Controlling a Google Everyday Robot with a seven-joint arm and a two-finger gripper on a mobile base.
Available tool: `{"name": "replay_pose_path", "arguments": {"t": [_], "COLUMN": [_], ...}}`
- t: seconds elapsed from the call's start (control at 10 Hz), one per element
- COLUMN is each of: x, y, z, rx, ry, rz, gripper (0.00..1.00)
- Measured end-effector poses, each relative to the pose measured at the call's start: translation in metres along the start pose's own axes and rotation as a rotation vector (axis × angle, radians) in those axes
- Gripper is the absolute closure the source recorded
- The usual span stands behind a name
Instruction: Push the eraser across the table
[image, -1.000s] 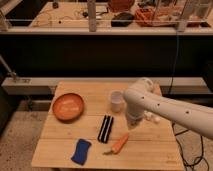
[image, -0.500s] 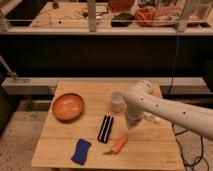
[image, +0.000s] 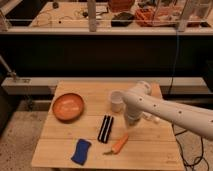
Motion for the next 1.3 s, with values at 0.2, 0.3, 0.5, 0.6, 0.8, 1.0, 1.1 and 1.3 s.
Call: {"name": "replay_pose_path", "arguments": {"t": [0.2, 0.3, 0.5, 0.6, 0.8, 1.0, 1.1, 1.3], "x": [0.0, -0.002, -0.003, -0.005, -0.013, -0.015, -0.018, -0.029], "y": [-0.004, -0.007, -0.01, -0.011, -0.017, -0.019, -0.022, -0.028], "z": [0.006, 0.009, 0.014, 0.016, 0.02, 0.024, 0.027, 0.03], "rx": [0.0, -0.001, -0.001, -0.002, -0.004, -0.006, -0.007, -0.008], "ry": [-0.003, -0.005, -0.009, -0.01, -0.012, -0.014, -0.013, -0.015], "rz": [-0.008, -0.015, -0.024, -0.031, -0.053, -0.065, -0.082, -0.111], "gripper": [1.0, 1.0, 1.0, 1.0, 1.0, 1.0, 1.0, 1.0]}}
